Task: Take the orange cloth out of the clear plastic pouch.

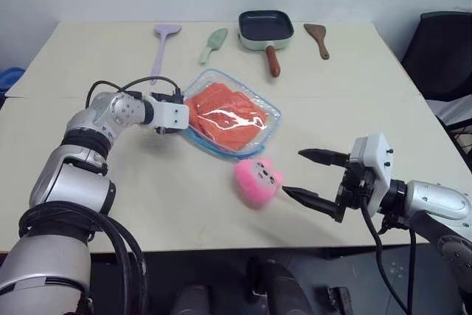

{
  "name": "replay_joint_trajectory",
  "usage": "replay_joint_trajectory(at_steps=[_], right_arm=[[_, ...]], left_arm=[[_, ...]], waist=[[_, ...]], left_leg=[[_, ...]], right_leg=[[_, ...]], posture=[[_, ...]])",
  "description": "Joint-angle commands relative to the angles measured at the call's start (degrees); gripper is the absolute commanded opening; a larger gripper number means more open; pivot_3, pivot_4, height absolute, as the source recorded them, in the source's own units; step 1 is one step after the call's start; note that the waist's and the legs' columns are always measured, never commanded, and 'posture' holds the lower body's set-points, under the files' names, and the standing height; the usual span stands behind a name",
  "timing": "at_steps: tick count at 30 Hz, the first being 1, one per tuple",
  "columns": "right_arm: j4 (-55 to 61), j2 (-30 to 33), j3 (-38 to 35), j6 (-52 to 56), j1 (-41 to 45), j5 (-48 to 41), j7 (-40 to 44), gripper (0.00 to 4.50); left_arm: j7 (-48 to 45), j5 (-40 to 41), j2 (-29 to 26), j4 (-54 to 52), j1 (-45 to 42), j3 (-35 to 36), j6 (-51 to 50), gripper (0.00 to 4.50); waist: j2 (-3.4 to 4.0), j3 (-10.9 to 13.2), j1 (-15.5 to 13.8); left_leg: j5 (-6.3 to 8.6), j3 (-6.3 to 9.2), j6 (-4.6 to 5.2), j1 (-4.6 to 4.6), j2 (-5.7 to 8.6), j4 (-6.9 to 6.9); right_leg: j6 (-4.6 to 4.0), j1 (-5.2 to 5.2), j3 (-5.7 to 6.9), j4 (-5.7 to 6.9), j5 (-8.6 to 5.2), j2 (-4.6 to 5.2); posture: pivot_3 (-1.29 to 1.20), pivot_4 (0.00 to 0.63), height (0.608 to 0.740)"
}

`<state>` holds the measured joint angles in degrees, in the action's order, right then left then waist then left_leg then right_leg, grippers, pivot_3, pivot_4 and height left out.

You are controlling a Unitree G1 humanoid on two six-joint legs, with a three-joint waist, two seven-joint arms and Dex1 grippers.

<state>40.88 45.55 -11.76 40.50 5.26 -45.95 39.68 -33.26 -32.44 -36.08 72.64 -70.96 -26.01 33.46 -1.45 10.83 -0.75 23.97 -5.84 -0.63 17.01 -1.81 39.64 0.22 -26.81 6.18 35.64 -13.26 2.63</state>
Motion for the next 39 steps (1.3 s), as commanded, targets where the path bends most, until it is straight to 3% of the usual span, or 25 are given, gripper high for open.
replay_joint_trajectory(at_steps=[1, 6, 9, 12, 16, 20, 24, 31, 32, 38, 39], right_arm=[[2.5, 0.5, -2.0, -0.3, 0.0, -1.2, -0.7, 4.5], [2.0, 0.8, -1.0, -0.3, 0.7, -1.2, -0.2, 4.5], [1.7, 1.0, -0.5, -0.3, 1.0, -1.3, 0.4, 4.5], [1.1, 1.4, 0.3, -0.4, 1.3, -1.0, 1.4, 4.5], [-0.2, 1.5, 1.9, -0.9, 2.3, -0.3, 3.0, 4.5], [-1.3, 1.2, 3.6, -1.2, 3.7, 0.5, 4.1, 4.5], [-2.1, 1.2, 4.8, -1.5, 4.6, 1.2, 5.3, 4.5], [-2.4, 0.3, 4.6, -1.7, 4.7, 1.9, 5.2, 4.5], [-2.2, 0.2, 4.7, -1.8, 4.3, 2.1, 5.0, 4.5], [-1.3, -0.9, 4.7, -1.8, 3.5, 2.5, 3.5, 4.5], [-1.2, -0.9, 4.6, -1.8, 3.4, 2.5, 3.4, 4.5]], left_arm=[[-2.3, 1.9, 0.2, 0.0, -1.3, 1.8, -0.1, 2.4], [-10.8, 6.6, -0.8, -2.9, 2.1, 5.1, -0.8, 0.89], [-17.8, 11.2, -2.4, -10.9, 7.5, 8.1, -6.8, 0.03], [-23.3, 15.8, -4.3, -31.4, 18.4, 11.9, -23.9, 0.03], [-25.2, 17.6, -4.8, -66.8, 34.8, 16.8, -54.9, 0.03], [-22.4, 14.8, -4.4, -86.8, 42.7, 18.2, -74.1, 0.03], [-19.4, 12.5, -6.4, -91.2, 42.6, 18.2, -81.6, 0.03], [-20.4, 16.5, -8.3, -99.8, 43.3, 17.3, -93.8, 0.03], [-20.4, 17.1, -8.9, -100.3, 44.0, 17.1, -93.7, 0.55], [-20.1, 19.9, -13.1, -94.4, 43.4, 17.8, -83.5, 2.22], [-20.4, 20.9, -13.7, -92.9, 43.1, 18.3, -80.2, 2.22]], waist=[[0.0, 0.0, -0.1], [0.0, 0.0, -0.4], [0.0, 0.0, -0.2], [0.01, 0.0, 0.4], [0.03, 0.0, 0.9], [0.04, 0.0, 0.7], [0.04, 0.0, 0.5], [0.04, 0.0, 0.6], [0.04, 0.0, 0.6], [0.04, 0.0, 0.4], [0.04, 0.0, 0.4]], left_leg=[[0.0, 0.0, 0.0, 0.0, 0.0, 0.01], [0.01, 0.03, 0.02, 0.03, 0.03, 0.09], [0.01, 0.02, 0.02, 0.02, 0.0, 0.09], [0.01, 0.12, 0.02, 0.0, -0.08, 0.09], [0.02, 0.45, 0.01, -0.02, -0.12, 0.12], [0.02, 0.47, 0.01, -0.01, -0.11, 0.22], [0.03, 0.55, 0.01, -0.02, -0.07, 0.31], [0.04, 0.59, 0.02, 0.02, -0.12, 0.29], [0.04, 0.59, 0.02, 0.01, -0.12, 0.27], [0.05, 0.6, 0.02, 0.0, -0.1, 0.3], [0.05, 0.6, 0.02, 0.0, -0.09, 0.3]], right_leg=[[0.0, 0.0, 0.01, 0.0, 0.0, 0.0], [0.0, 0.0, 0.06, 0.0, 0.0, -0.01], [0.0, 0.0, 0.03, 0.01, 0.0, -0.02], [0.0, 0.0, -0.03, 0.05, 0.0, -0.03], [0.0, 0.01, -0.12, 0.1, 0.0, -0.01], [0.0, 0.02, -0.2, 0.11, 0.0, -0.02], [0.0, 0.09, -0.27, -0.04, -0.01, -0.05], [0.0, 0.08, -0.26, 0.05, 0.0, -0.06], [0.0, 0.08, -0.27, 0.06, 0.0, -0.06], [-0.01, 0.08, -0.27, -0.06, -0.01, -0.02], [-0.01, 0.08, -0.27, -0.06, -0.01, 0.0]], posture=[[0.0, 0.15, 0.74], [0.0, 0.15, 0.74], [0.0, 0.15, 0.74], [0.0, 0.15, 0.74], [0.0, 0.15, 0.74], [0.0, 0.15, 0.74], [0.0, 0.15, 0.74], [0.0, 0.15, 0.74], [0.0, 0.15, 0.74], [0.0, 0.15, 0.74], [0.0, 0.15, 0.74]])
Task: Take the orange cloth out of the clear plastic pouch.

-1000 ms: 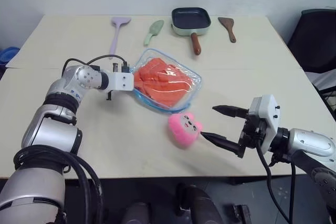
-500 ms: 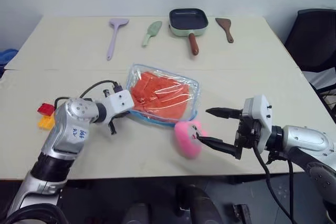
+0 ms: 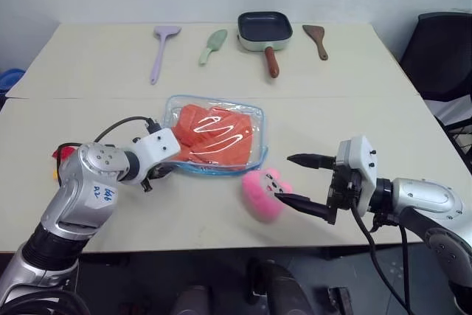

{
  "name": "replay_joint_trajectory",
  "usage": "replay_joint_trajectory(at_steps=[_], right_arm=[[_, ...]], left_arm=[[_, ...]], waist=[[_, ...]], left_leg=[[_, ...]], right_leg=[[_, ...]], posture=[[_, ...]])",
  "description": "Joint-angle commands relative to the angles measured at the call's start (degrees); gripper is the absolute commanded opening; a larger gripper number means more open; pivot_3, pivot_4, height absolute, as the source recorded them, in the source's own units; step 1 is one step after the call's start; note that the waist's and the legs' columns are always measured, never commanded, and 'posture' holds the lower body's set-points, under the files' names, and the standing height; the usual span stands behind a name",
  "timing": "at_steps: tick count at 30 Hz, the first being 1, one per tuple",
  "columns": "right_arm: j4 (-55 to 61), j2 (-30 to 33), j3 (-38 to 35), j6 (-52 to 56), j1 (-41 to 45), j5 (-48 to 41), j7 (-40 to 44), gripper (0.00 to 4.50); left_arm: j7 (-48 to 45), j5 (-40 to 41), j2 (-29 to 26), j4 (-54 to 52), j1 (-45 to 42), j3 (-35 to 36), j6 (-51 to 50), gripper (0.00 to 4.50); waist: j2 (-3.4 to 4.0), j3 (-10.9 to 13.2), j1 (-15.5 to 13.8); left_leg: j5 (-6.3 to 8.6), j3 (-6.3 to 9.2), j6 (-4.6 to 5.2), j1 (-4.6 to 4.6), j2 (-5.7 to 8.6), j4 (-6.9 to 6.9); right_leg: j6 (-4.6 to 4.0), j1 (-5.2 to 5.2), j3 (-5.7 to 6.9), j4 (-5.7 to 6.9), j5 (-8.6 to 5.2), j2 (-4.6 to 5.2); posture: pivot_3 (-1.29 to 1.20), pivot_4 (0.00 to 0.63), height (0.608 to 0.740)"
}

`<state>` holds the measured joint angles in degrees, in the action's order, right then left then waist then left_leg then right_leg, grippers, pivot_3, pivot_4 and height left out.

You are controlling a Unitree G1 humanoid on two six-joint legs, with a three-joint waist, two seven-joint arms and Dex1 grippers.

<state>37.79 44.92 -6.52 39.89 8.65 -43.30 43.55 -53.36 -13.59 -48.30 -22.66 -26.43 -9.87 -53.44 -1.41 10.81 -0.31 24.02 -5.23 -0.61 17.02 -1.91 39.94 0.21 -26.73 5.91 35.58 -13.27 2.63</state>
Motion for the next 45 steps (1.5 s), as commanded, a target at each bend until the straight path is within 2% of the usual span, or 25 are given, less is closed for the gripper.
replay_joint_trajectory(at_steps=[1, 6, 9, 17, 20, 22, 25, 26, 30, 32, 39, 45], right_arm=[[1.9, -0.4, -0.7, -1.1, 0.0, -0.1, -0.5, 4.5], [2.0, -0.2, -1.0, -1.4, -0.5, 0.1, -0.7, 4.5], [1.8, -0.2, -1.1, -1.3, -0.3, 0.0, -0.6, 4.5], [1.8, -0.4, -0.8, -0.8, 0.5, -0.3, -1.0, 4.5], [2.1, -0.2, -1.2, -0.5, 0.3, -0.7, -1.0, 4.5], [2.1, 0.1, -1.5, -0.4, 0.1, -0.8, -1.0, 4.5], [2.3, 0.4, -1.8, -0.3, -0.1, -0.9, -1.0, 4.5], [2.4, 0.4, -1.9, -0.2, -0.2, -1.0, -1.1, 4.5], [3.2, 0.5, -2.3, 0.0, -0.8, -1.1, -1.5, 4.5], [3.4, 0.5, -2.5, 0.1, -1.1, -1.1, -1.6, 4.5], [2.8, 1.7, -2.8, -0.5, -1.7, -0.2, -0.9, 4.5], [2.0, 2.4, -2.8, -0.4, -1.9, 0.1, -0.8, 4.5]], left_arm=[[-0.3, 2.7, -1.8, 3.6, -1.6, 2.5, 9.2, 2.22], [-4.1, 7.3, -5.2, 12.0, -2.0, 4.5, 25.3, 2.22], [-5.4, 7.3, -7.0, 18.6, -3.3, 3.5, 35.6, 2.22], [-6.5, 6.2, -1.5, 35.5, -8.9, -1.0, 53.0, 2.22], [-7.8, 7.2, -0.7, 36.3, -8.9, -1.1, 54.0, 1.65], [-9.0, 8.4, -0.2, 36.0, -8.7, -0.7, 52.8, 1.02], [-9.9, 10.0, 0.2, 32.1, -7.4, 0.2, 46.5, 0.1], [-9.9, 10.6, 0.3, 29.7, -6.7, 0.7, 43.4, 0.02], [-9.3, 11.4, -0.9, 16.0, -1.3, 1.5, 30.2, 0.02], [-8.0, 10.8, -0.9, 12.5, 0.0, 1.6, 26.2, 0.02], [-5.0, 9.1, -1.7, 13.7, 1.6, 2.1, 29.1, 0.02], [-4.7, 11.7, -1.7, 11.5, 2.7, 4.0, 26.7, 1.69]], waist=[[0.0, 0.0, -0.1], [0.0, 0.0, -0.4], [0.0, 0.0, -0.6], [0.01, 0.0, -1.2], [0.01, 0.0, -1.1], [0.01, 0.0, -1.1], [0.01, 0.0, -1.1], [0.01, 0.0, -1.1], [0.01, 0.0, -1.0], [0.01, 0.0, -1.0], [0.01, 0.0, -1.0], [0.01, 0.0, -1.0]], left_leg=[[0.0, 0.0, 0.0, 0.0, 0.01, 0.0], [0.01, -0.01, 0.02, 0.01, -0.01, 0.0], [0.01, -0.04, 0.02, 0.0, -0.01, 0.0], [0.04, -0.08, 0.08, 0.03, 0.05, 0.03], [0.05, -0.08, 0.1, 0.06, 0.03, 0.03], [0.05, -0.08, 0.1, 0.05, 0.03, 0.03], [0.05, -0.07, 0.11, 0.05, 0.04, 0.07], [0.06, -0.07, 0.11, 0.05, 0.04, 0.07], [0.06, -0.07, 0.11, 0.05, 0.01, 0.05], [0.07, -0.07, 0.1, 0.04, 0.0, 0.04], [0.06, -0.08, 0.1, 0.0, 0.03, 0.06], [0.07, -0.08, 0.1, 0.0, 0.01, 0.06]], right_leg=[[0.0, 0.0, 0.0, 0.0, 0.0, 0.0], [0.0, 0.0, 0.06, 0.01, 0.0, 0.01], [-0.01, -0.01, 0.07, -0.01, 0.0, 0.01], [0.02, -0.01, 0.13, 0.09, 0.01, 0.01], [0.04, -0.01, 0.18, 0.1, 0.03, 0.01], [0.05, -0.01, 0.18, 0.1, 0.03, 0.02], [0.05, 0.01, 0.18, 0.11, 0.03, 0.02], [0.05, 0.01, 0.18, 0.11, 0.03, 0.02], [0.06, 0.01, 0.16, 0.09, 0.03, 0.01], [0.06, 0.01, 0.13, 0.09, 0.03, 0.0], [0.05, 0.01, 0.05, -0.02, 0.03, 0.01], [0.05, 0.01, 0.05, -0.02, 0.03, 0.0]], posture=[[0.0, 0.15, 0.74], [0.0, 0.15, 0.74], [0.0, 0.15, 0.74], [0.0, 0.15, 0.74], [0.0, 0.15, 0.74], [0.0, 0.15, 0.74], [0.0, 0.15, 0.74], [0.0, 0.15, 0.74], [0.0, 0.15, 0.74], [0.0, 0.15, 0.74], [0.0, 0.15, 0.74], [0.0, 0.15, 0.74]])
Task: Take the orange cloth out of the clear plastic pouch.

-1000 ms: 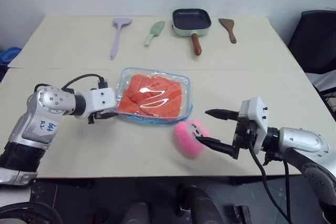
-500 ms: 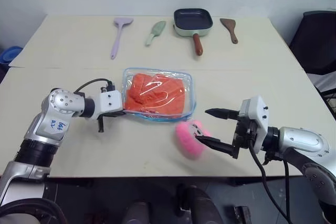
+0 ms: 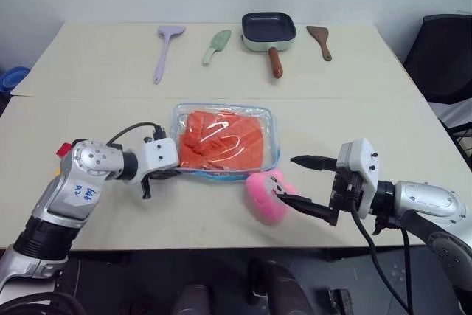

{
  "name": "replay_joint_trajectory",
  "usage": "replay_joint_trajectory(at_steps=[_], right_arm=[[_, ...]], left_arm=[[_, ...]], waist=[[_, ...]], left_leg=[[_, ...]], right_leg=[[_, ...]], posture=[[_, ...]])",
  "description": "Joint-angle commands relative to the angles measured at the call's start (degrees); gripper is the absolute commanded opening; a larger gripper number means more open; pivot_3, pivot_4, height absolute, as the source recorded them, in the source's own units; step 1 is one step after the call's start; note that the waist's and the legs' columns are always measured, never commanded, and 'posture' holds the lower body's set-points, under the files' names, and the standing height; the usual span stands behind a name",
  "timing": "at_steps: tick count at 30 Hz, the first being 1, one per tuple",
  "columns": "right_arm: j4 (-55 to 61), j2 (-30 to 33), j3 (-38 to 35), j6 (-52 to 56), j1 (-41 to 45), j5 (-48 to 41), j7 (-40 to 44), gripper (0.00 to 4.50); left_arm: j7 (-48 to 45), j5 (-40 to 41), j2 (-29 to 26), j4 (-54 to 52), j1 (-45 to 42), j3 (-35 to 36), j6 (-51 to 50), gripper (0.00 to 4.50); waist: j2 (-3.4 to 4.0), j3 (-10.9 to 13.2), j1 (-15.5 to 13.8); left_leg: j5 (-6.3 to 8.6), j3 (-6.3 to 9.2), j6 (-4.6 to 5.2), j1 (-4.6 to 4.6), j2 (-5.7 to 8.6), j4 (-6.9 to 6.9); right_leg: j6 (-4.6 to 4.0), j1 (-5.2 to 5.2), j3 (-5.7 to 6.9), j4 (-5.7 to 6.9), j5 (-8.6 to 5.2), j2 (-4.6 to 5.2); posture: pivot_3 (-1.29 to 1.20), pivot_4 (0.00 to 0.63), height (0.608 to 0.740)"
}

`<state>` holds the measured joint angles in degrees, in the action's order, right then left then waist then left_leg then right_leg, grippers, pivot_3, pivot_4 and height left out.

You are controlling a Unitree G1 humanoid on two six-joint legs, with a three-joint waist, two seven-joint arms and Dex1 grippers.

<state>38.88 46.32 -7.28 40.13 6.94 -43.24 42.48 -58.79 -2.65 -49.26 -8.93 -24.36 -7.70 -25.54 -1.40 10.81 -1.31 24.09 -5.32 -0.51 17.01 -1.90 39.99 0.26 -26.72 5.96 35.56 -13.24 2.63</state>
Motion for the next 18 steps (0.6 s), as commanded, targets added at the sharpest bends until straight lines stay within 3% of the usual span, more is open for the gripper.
replay_joint_trajectory(at_steps=[1, 3, 11, 18], right_arm=[[1.0, 1.2, -1.9, -0.6, -0.8, 0.4, 0.3, 4.5], [1.1, 1.7, -1.9, -0.8, -2.1, 1.1, 0.7, 4.5], [-0.6, 4.0, -0.3, -2.3, -6.1, 4.9, 3.6, 4.5], [-7.5, -3.2, 10.1, -2.2, -1.7, 10.2, 0.9, 4.5]], left_arm=[[0.7, 1.4, -0.8, -3.2, 0.9, 2.4, -1.9, 1.99], [-0.8, 3.8, -1.6, -5.0, 1.7, 4.0, -2.7, 2.61], [-16.6, 21.4, -10.2, -9.8, 6.1, 15.8, -0.8, 2.61], [-17.2, 23.2, -7.6, -7.5, -1.0, 10.4, 0.8, 2.61]], waist=[[0.0, 0.0, 0.0], [0.0, 0.0, 0.0], [0.01, 0.0, 0.1], [-0.01, 0.0, 0.0]], left_leg=[[0.0, 0.0, 0.0, 0.0, 0.0, 0.0], [0.0, 0.01, 0.0, 0.01, 0.01, 0.0], [0.01, 0.01, -0.03, 0.0, -0.04, -0.01], [0.01, 0.01, -0.02, 0.0, 0.07, 0.04]], right_leg=[[0.0, 0.0, 0.0, 0.0, 0.0, 0.0], [0.0, 0.0, 0.0, 0.0, 0.0, 0.01], [-0.06, -0.01, 0.03, -0.02, -0.04, -0.01], [-0.03, 0.05, -0.02, -0.04, -0.03, -0.05]], posture=[[0.0, 0.15, 0.74], [0.0, 0.15, 0.74], [0.0, 0.15, 0.74], [0.0, 0.15, 0.74]])
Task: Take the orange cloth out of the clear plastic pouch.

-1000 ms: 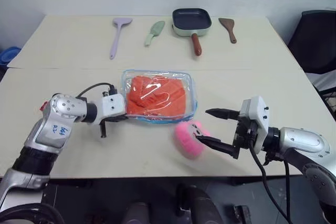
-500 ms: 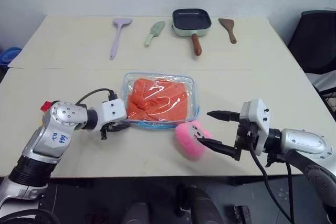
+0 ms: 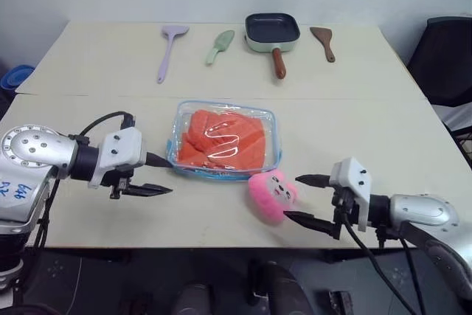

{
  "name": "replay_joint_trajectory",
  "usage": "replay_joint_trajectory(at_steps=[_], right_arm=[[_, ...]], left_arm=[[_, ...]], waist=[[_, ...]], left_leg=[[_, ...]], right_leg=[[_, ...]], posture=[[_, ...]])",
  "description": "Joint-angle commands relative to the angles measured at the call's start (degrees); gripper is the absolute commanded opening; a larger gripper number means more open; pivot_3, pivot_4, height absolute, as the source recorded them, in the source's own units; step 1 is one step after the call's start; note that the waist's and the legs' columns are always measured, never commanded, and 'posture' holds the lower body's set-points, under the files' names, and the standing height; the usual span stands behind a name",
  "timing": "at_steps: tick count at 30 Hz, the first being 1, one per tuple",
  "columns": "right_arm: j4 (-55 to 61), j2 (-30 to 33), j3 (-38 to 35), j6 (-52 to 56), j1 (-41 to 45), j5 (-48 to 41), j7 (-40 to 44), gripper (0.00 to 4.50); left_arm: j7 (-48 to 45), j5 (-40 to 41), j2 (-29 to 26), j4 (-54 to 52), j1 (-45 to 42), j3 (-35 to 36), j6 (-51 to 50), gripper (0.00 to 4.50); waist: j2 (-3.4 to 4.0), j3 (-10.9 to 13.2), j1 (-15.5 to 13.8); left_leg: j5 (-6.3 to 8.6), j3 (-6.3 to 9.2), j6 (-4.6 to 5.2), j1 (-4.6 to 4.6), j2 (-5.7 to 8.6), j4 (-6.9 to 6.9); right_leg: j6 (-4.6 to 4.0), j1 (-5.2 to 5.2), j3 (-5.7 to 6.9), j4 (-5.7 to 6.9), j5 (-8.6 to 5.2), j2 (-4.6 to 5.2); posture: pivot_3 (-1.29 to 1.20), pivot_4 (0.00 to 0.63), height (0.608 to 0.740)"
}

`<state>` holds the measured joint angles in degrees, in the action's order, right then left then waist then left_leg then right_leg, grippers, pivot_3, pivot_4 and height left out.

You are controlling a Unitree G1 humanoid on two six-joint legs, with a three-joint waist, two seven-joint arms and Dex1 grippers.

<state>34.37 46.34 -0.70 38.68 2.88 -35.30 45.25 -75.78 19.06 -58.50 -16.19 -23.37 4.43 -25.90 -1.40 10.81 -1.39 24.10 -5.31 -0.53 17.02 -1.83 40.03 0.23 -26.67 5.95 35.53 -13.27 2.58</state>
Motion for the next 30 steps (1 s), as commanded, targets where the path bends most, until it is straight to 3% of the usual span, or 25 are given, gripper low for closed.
replay_joint_trajectory(at_steps=[1, 4, 14, 20, 30], right_arm=[[-4.2, -4.4, 4.6, -0.6, 3.0, 3.0, -2.3, 4.5], [-6.1, -6.3, 6.1, -1.3, 3.5, 4.6, -2.4, 3.9], [0.7, -4.1, 8.5, -3.1, 3.3, 10.1, -2.3, 0.55], [-0.3, -3.0, 12.7, -7.6, 5.3, 19.7, -3.3, 0.55], [-0.9, -3.1, 13.8, -8.1, 6.3, 21.4, -0.2, 0.55]], left_arm=[[-0.3, 1.8, 2.2, -0.3, -2.5, -2.4, 1.3, 2.61], [0.4, 2.9, 4.5, -0.4, -4.5, -4.0, 0.8, 2.65], [2.3, 1.1, 7.6, 2.8, -8.4, -6.6, 3.3, 2.65], [3.6, -0.7, 11.4, 5.4, -11.0, -10.3, 4.7, 2.65], [1.1, -10.2, 25.1, 18.2, -19.1, -25.0, 16.5, 2.65]], waist=[[-0.01, 0.0, 0.1], [0.01, 0.0, 0.2], [0.01, 0.0, 0.2], [0.01, 0.0, 0.1], [0.0, 0.0, 0.0]], left_leg=[[-0.01, 0.0, -0.01, 0.0, 0.01, -0.01], [-0.02, -0.02, -0.05, 0.01, 0.02, -0.02], [-0.02, 0.0, -0.06, 0.03, -0.02, -0.01], [-0.02, 0.0, -0.06, 0.03, 0.03, 0.01], [-0.02, -0.04, -0.05, 0.07, 0.15, 0.06]], right_leg=[[0.0, 0.01, 0.01, 0.0, 0.0, -0.02], [-0.01, -0.02, 0.02, 0.12, 0.0, -0.07], [-0.01, -0.03, 0.02, 0.04, 0.0, -0.07], [0.0, -0.03, 0.02, 0.02, 0.0, -0.07], [0.02, 0.05, 0.07, 0.06, 0.02, -0.12]], posture=[[0.0, 0.15, 0.74], [0.0, 0.15, 0.74], [0.0, 0.15, 0.74], [0.0, 0.15, 0.74], [0.0, 0.15, 0.74]])
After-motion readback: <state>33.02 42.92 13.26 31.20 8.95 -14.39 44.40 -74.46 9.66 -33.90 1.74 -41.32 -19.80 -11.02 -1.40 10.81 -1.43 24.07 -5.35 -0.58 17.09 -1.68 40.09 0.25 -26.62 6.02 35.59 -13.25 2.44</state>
